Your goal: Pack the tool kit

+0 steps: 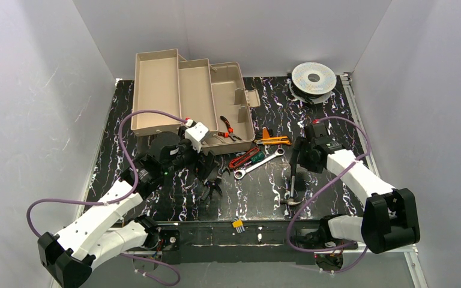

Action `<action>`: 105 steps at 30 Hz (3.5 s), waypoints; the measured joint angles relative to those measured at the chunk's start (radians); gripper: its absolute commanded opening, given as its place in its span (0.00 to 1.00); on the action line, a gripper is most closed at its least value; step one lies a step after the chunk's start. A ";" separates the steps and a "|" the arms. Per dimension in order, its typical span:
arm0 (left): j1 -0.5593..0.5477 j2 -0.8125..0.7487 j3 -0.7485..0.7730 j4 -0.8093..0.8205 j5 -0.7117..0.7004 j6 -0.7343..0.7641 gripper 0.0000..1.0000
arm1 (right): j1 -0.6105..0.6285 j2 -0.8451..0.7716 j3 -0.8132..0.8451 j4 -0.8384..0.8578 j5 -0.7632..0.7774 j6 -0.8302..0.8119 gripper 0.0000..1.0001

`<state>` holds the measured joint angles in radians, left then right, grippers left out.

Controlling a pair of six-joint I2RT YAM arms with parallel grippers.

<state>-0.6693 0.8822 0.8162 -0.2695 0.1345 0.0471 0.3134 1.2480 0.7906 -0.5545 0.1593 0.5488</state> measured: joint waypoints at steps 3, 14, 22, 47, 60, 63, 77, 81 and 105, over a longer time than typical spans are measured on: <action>0.000 0.005 0.010 -0.013 0.000 -0.003 0.98 | -0.047 0.000 -0.047 0.007 -0.013 0.018 0.78; 0.000 0.003 0.012 -0.031 0.011 -0.002 0.98 | -0.074 0.057 -0.069 0.072 -0.090 0.024 0.73; 0.000 0.002 0.012 -0.032 0.012 -0.002 0.98 | -0.070 0.144 -0.074 0.122 -0.132 0.034 0.63; 0.000 -0.014 0.012 -0.045 0.013 -0.005 0.98 | 0.003 -0.006 0.045 0.128 -0.153 -0.025 0.01; 0.000 -0.008 0.044 -0.017 0.053 -0.083 0.98 | 0.027 0.067 0.252 0.308 -0.475 -0.047 0.01; 0.000 -0.008 0.067 -0.026 0.039 -0.093 0.98 | 0.048 0.159 0.393 0.329 -0.493 -0.051 0.01; 0.000 -0.091 0.075 -0.096 -0.067 -0.108 0.98 | 0.156 0.650 1.000 0.309 -0.334 -0.133 0.01; 0.000 -0.113 0.075 -0.107 -0.079 -0.108 0.98 | 0.197 0.782 1.127 0.270 -0.254 -0.158 0.01; 0.000 -0.097 0.011 -0.105 -0.082 -0.102 0.98 | 0.243 0.764 1.169 0.112 -0.245 -0.237 0.75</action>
<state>-0.6693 0.7849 0.8276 -0.3744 0.0528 -0.0547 0.5560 2.0125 1.9594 -0.4423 -0.0856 0.3122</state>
